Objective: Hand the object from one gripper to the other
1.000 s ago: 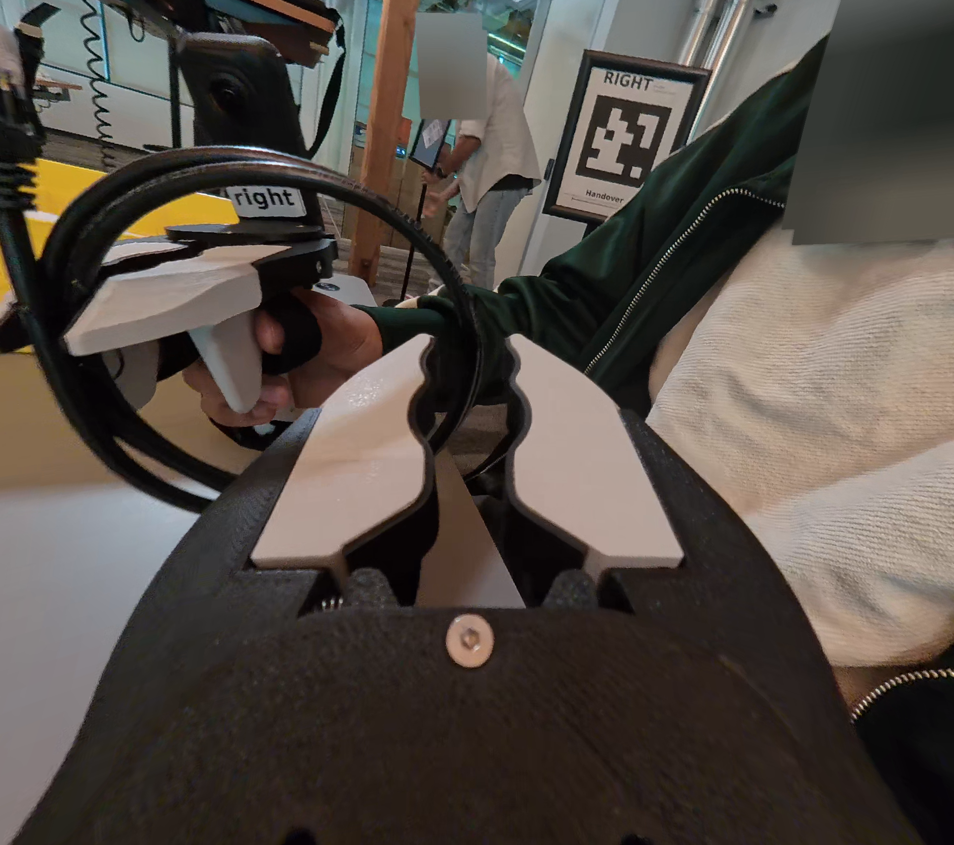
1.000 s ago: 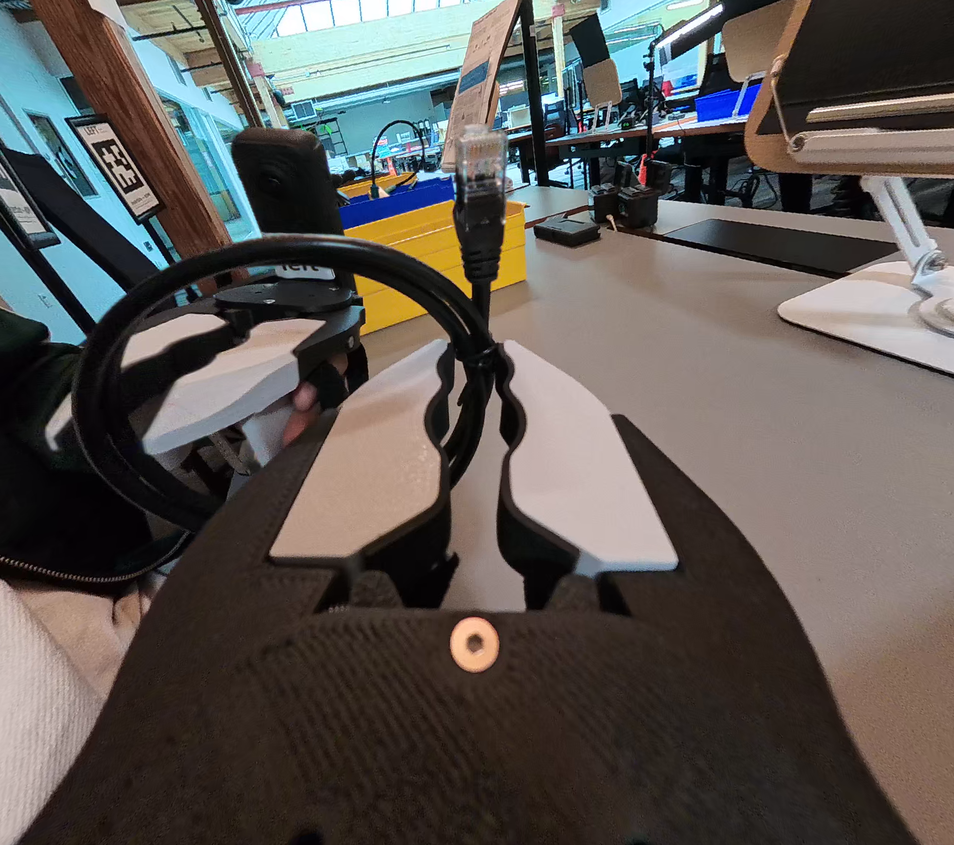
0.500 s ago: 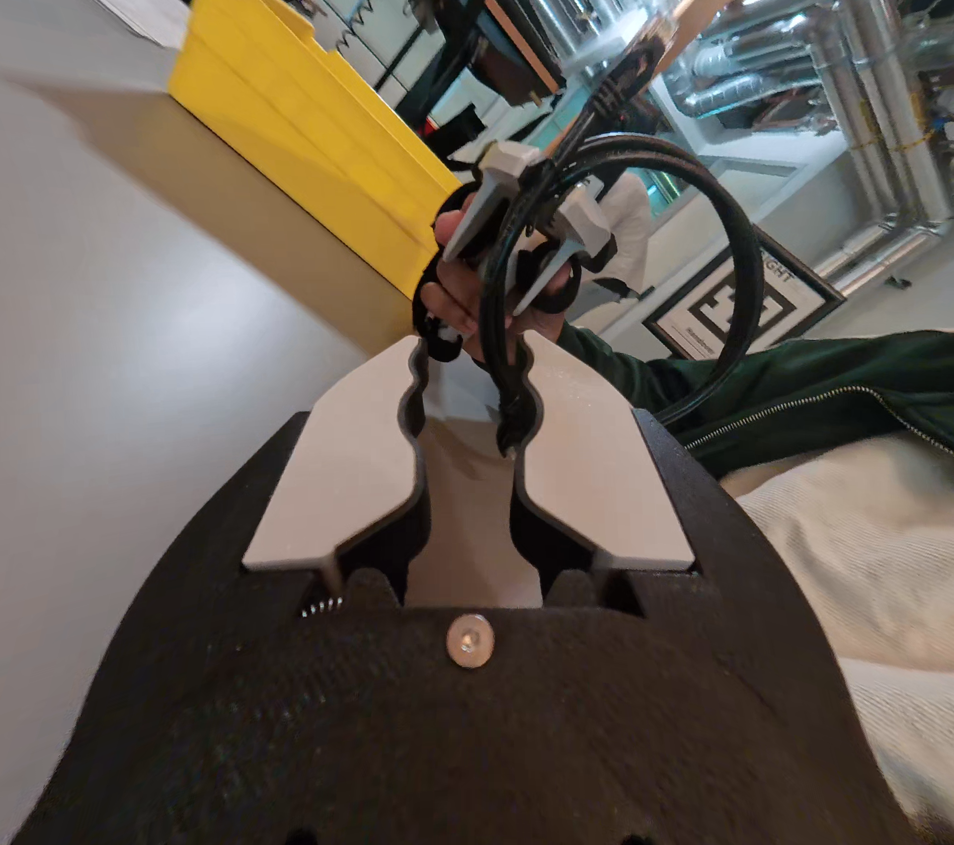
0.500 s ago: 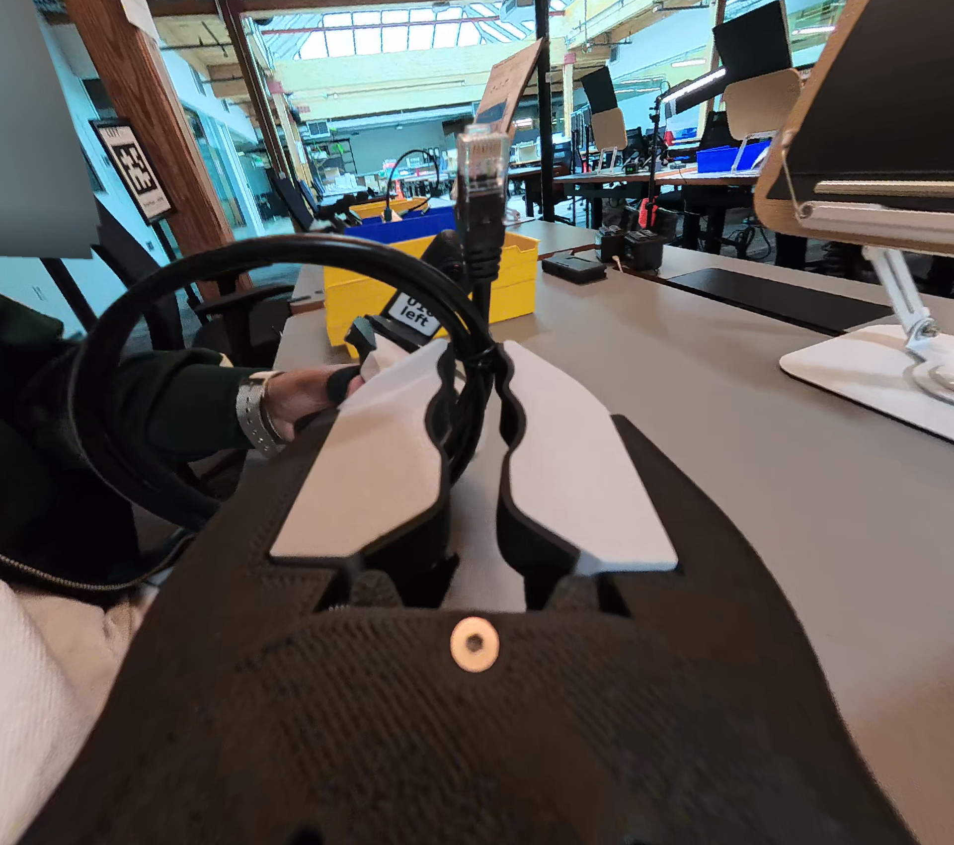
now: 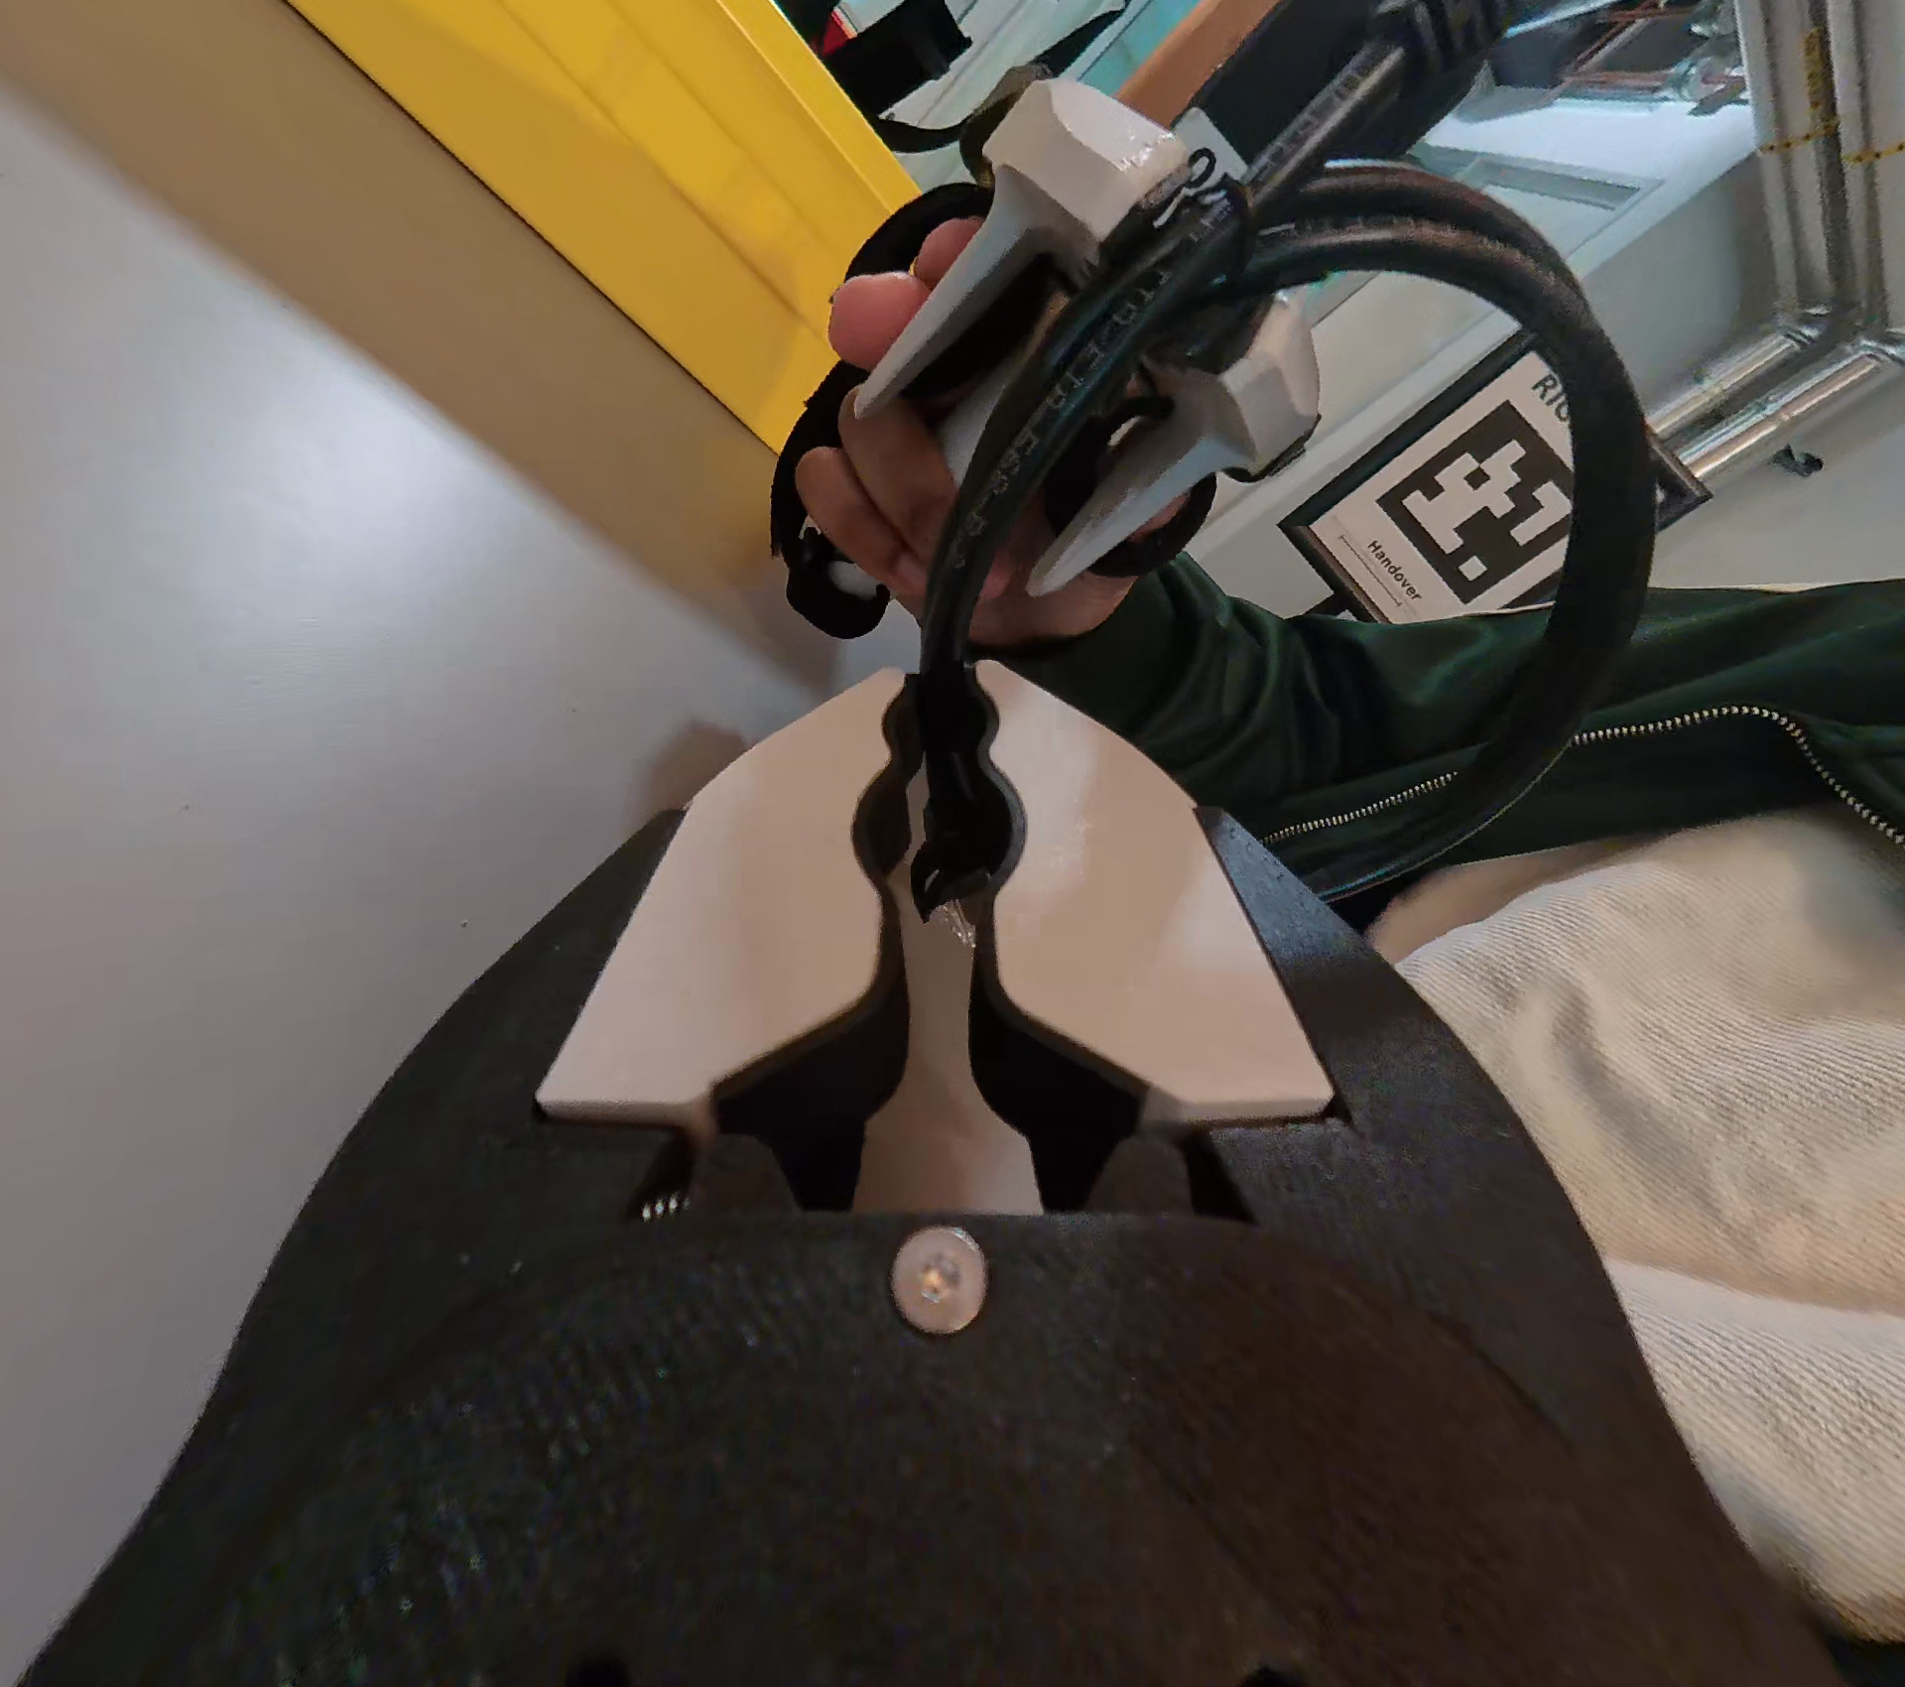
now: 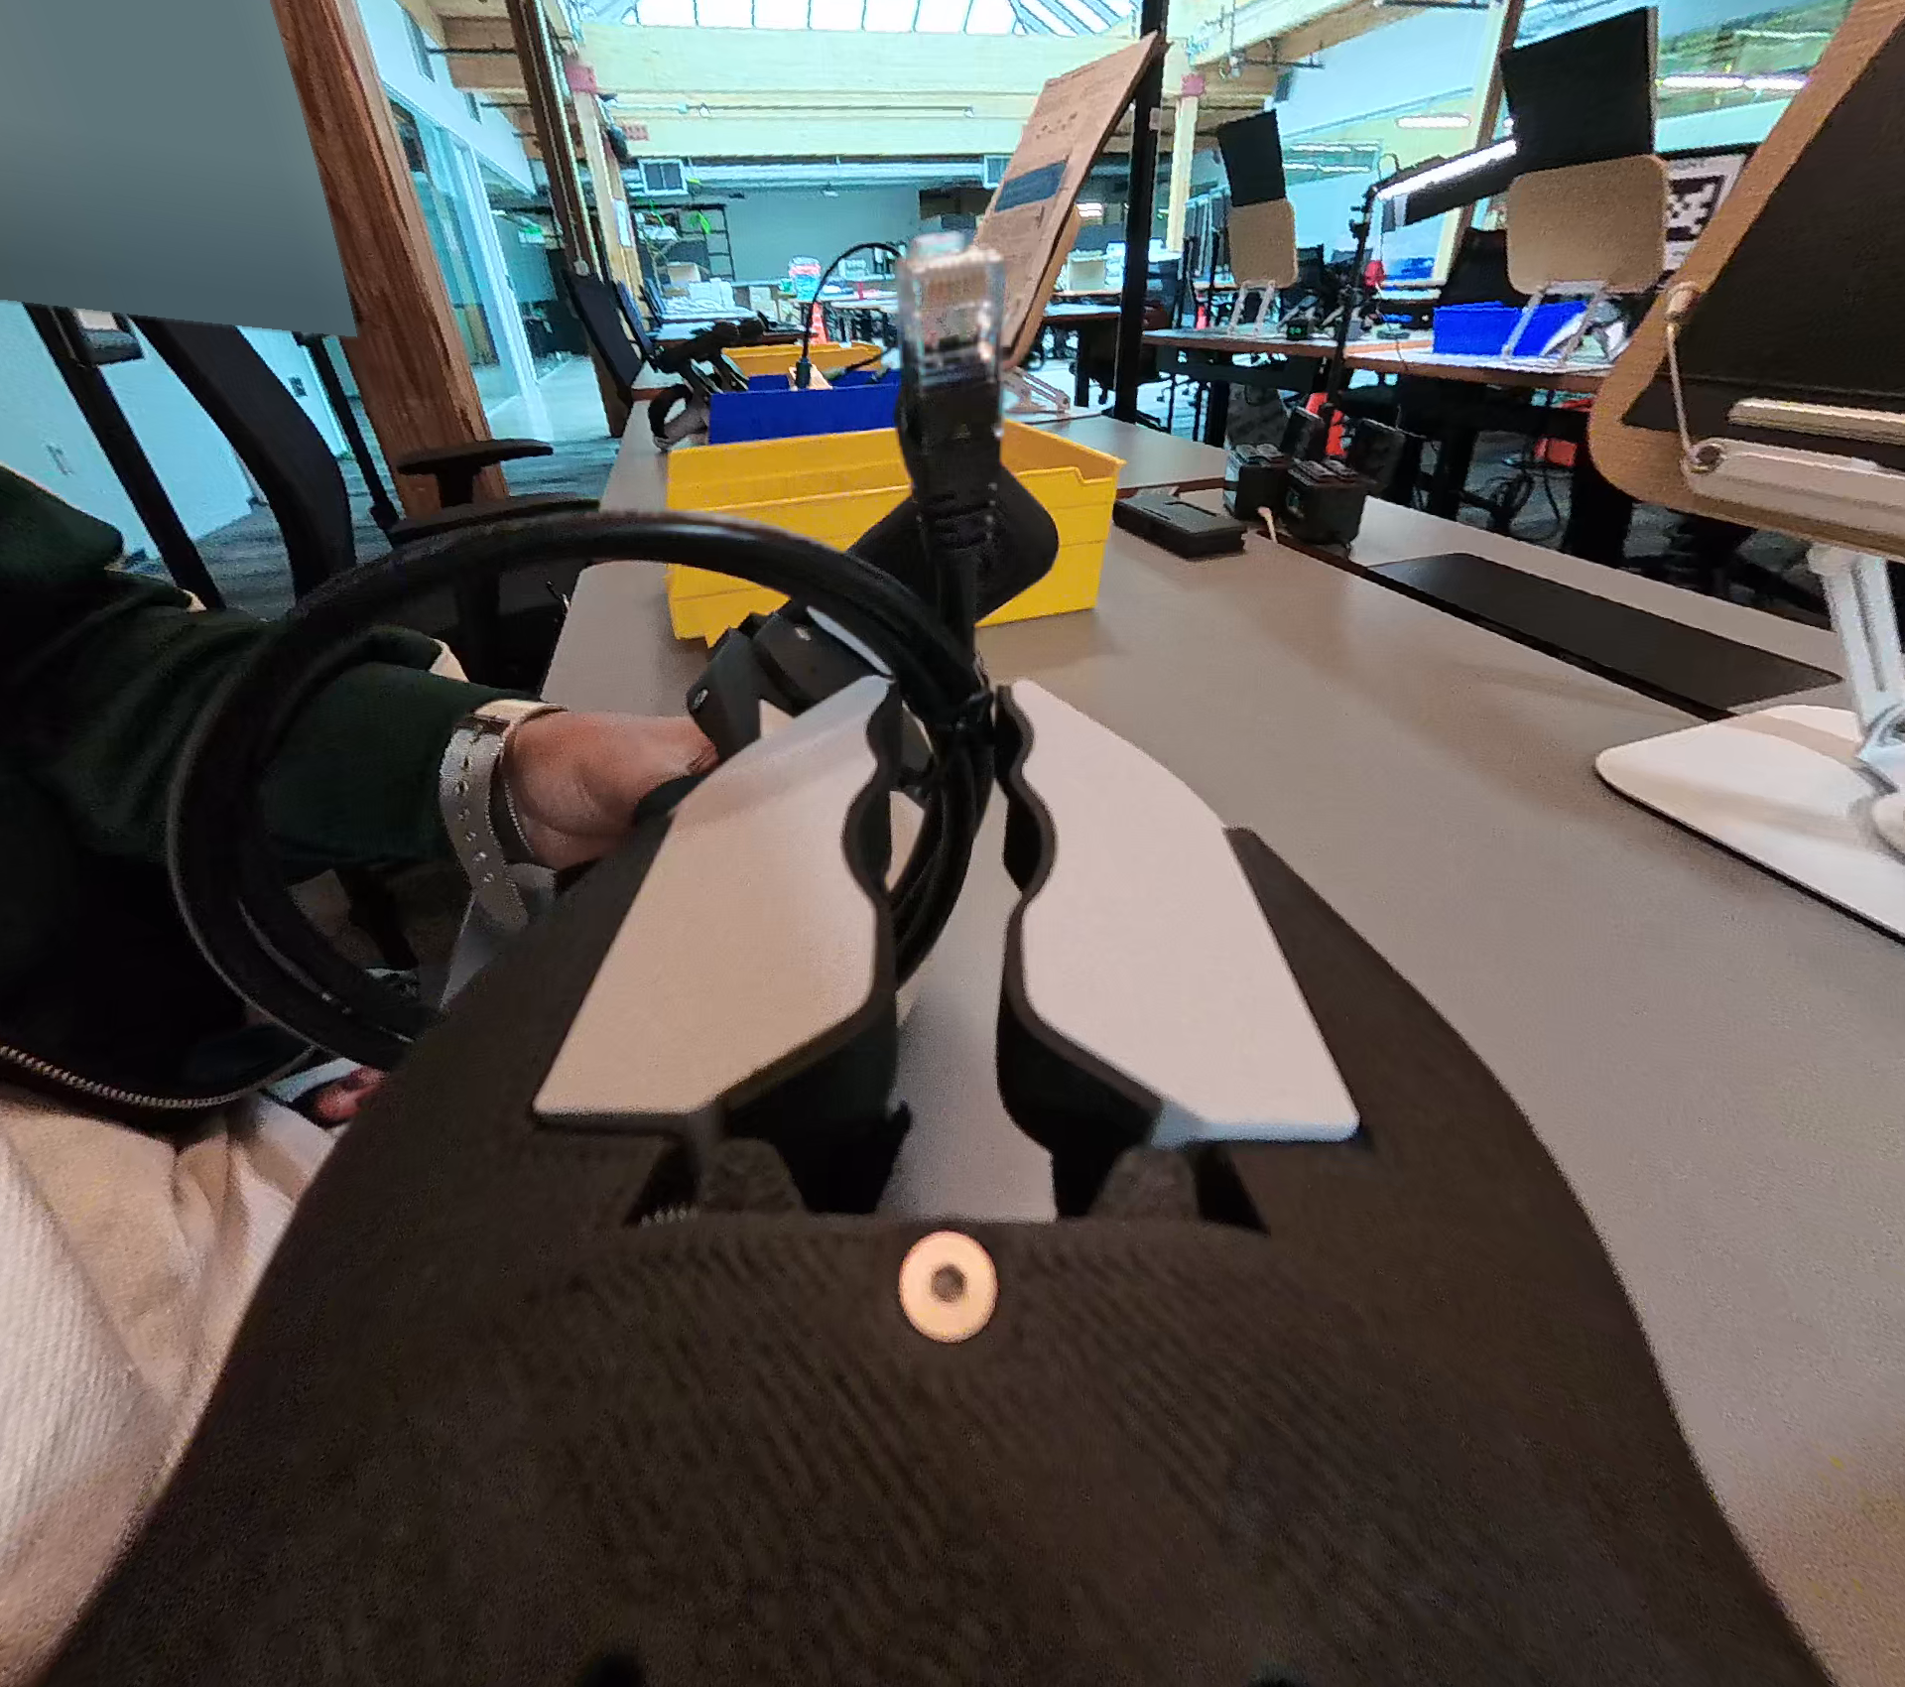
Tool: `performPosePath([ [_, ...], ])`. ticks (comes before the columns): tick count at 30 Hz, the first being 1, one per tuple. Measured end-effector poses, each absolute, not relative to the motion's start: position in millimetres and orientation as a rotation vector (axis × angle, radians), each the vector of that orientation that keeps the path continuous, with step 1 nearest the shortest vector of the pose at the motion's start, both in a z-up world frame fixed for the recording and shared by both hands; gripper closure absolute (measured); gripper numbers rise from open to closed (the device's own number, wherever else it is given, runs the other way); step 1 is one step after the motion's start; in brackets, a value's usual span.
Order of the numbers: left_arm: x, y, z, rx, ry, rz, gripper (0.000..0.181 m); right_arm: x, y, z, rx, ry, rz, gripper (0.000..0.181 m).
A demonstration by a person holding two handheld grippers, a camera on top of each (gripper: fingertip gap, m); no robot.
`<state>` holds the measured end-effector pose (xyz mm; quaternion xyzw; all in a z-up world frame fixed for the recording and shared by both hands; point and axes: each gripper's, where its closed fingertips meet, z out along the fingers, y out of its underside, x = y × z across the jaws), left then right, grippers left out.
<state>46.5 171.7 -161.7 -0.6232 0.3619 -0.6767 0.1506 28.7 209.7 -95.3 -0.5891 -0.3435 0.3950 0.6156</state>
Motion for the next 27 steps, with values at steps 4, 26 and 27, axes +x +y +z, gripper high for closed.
performPosePath([
  [4, 43.9, 179.6, -157.5, -1.774, 0.990, -1.929, 0.174, 31.8, 215.2, -91.6, -1.337, -0.734, 0.910, 0.138],
  [26, -4.1, 249.9, -152.6, -1.755, 0.712, -1.779, 0.174, -0.1, 178.5, -96.3, -1.336, -0.850, 1.331, 0.141],
  [27, -4.1, 250.2, -153.3, -1.757, 0.716, -1.769, 0.174, -2.1, 175.4, -95.0, -1.326, -0.859, 1.349, 0.143],
])
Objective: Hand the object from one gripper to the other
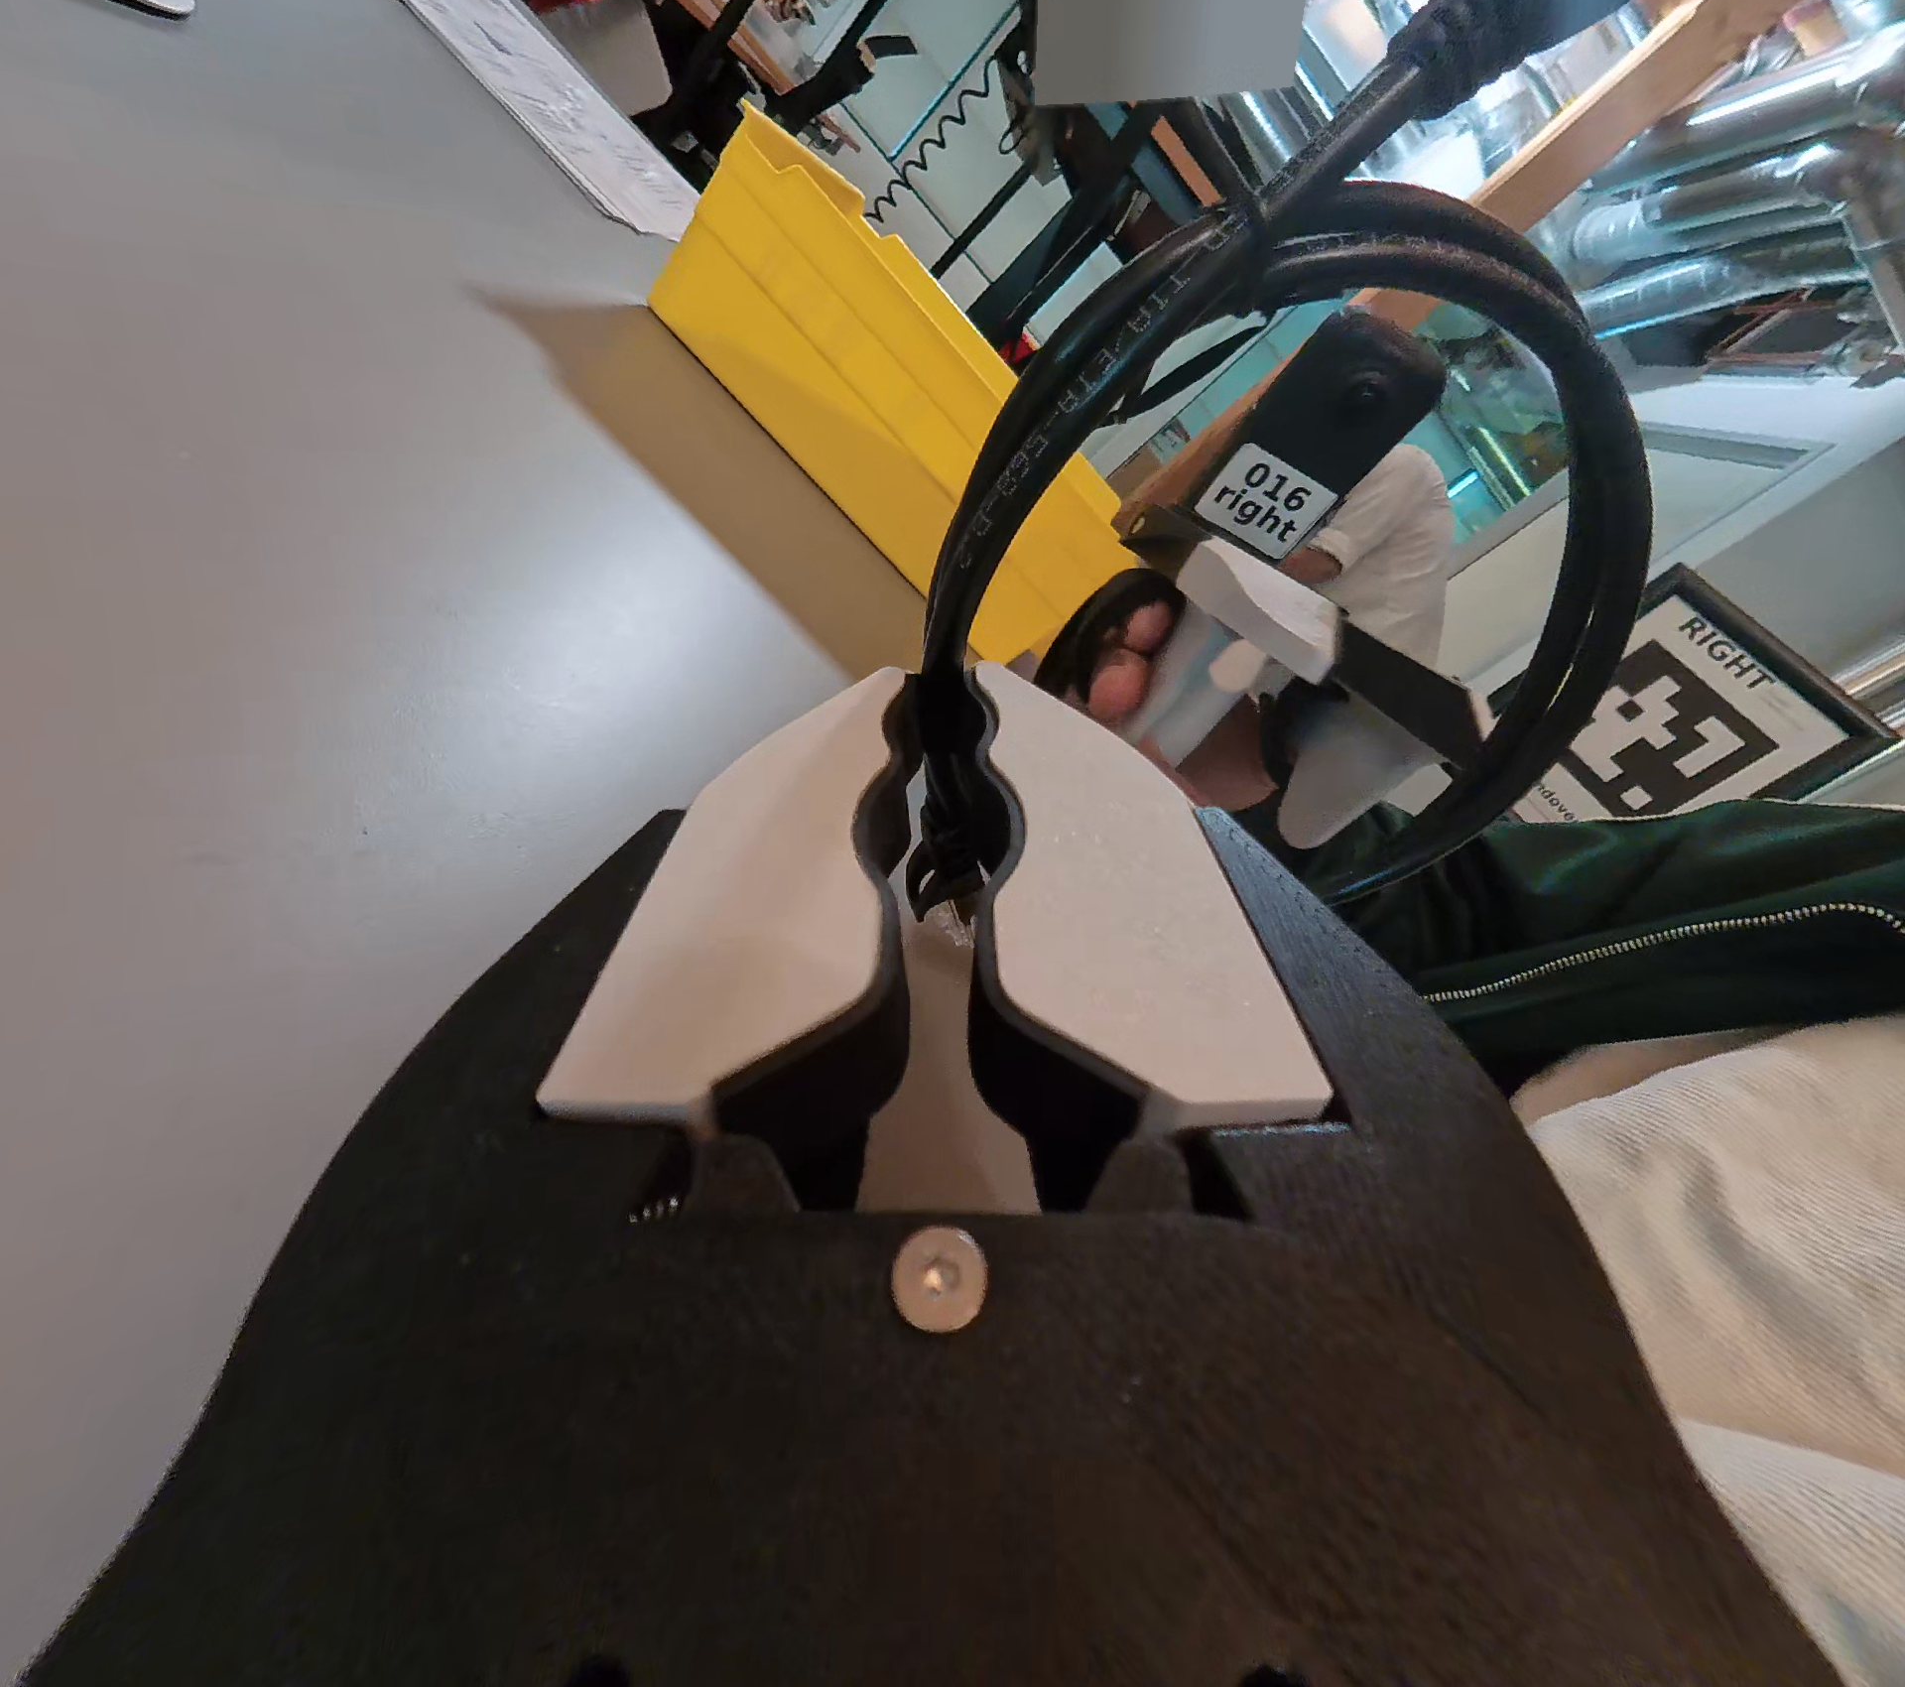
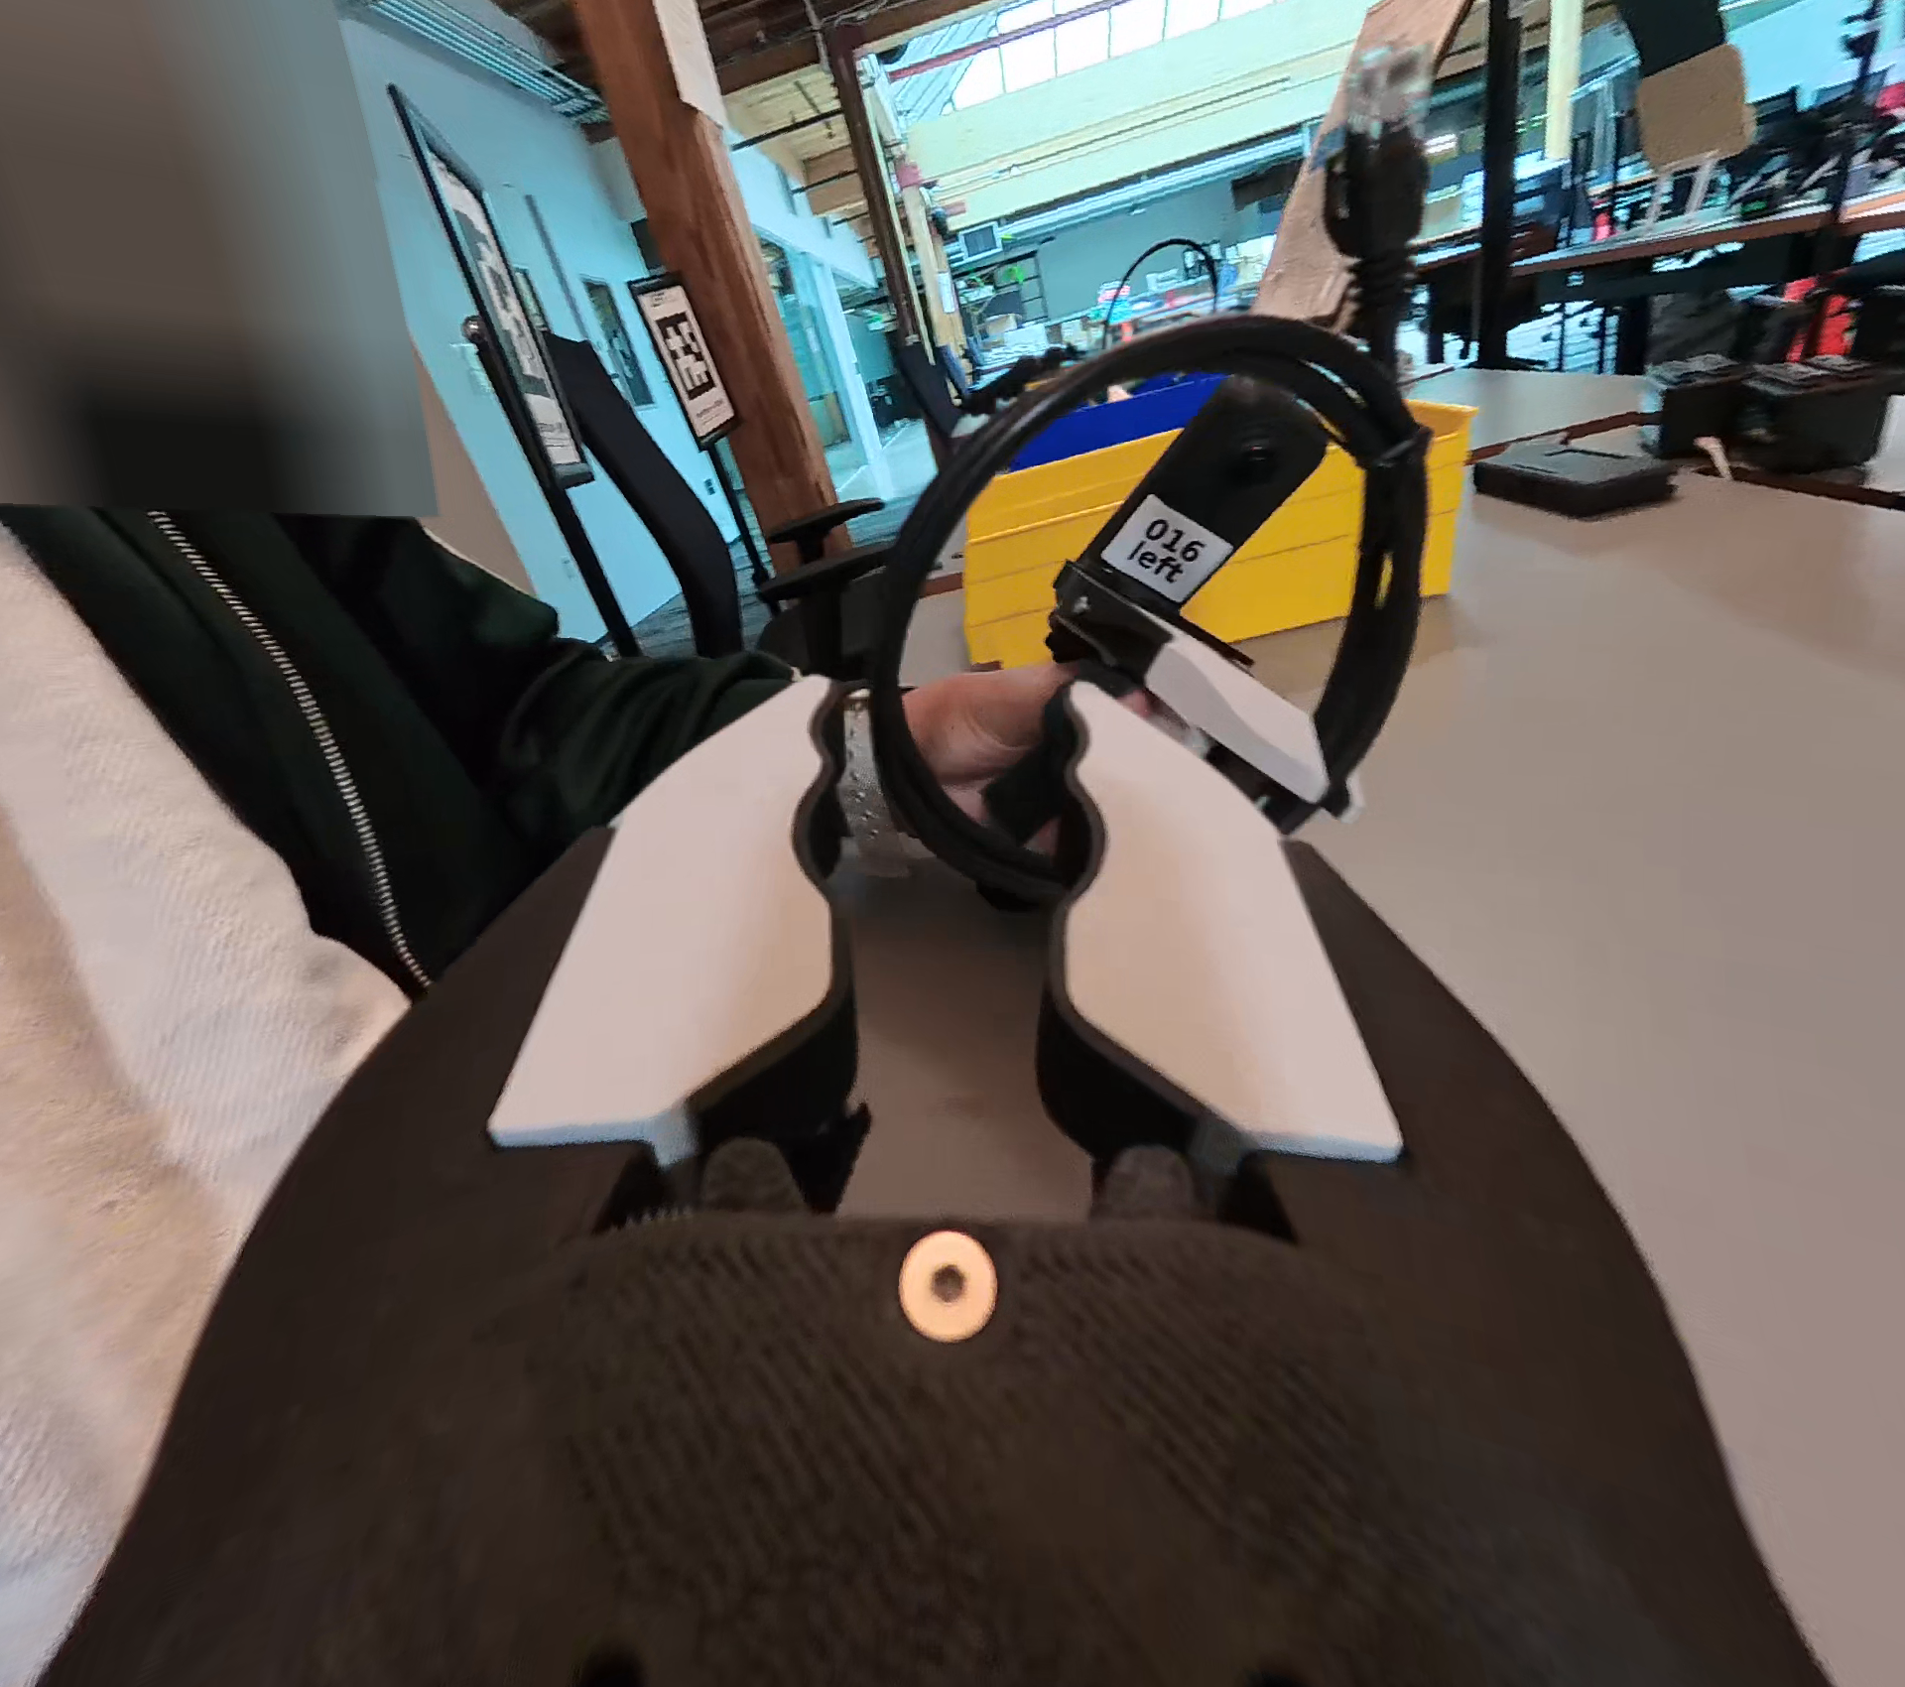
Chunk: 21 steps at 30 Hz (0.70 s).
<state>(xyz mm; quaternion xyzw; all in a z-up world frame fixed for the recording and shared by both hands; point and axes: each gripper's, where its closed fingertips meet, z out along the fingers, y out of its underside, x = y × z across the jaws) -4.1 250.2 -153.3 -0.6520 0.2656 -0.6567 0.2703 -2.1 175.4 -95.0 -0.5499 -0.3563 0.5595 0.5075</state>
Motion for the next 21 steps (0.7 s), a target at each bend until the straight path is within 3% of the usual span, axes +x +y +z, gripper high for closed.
performPosePath([
  [21, 0.2, 251.4, -157.8, -1.760, 0.701, -1.723, 0.174, -21.0, 165.7, -101.9, -1.325, -0.961, 1.233, 0.173],
])
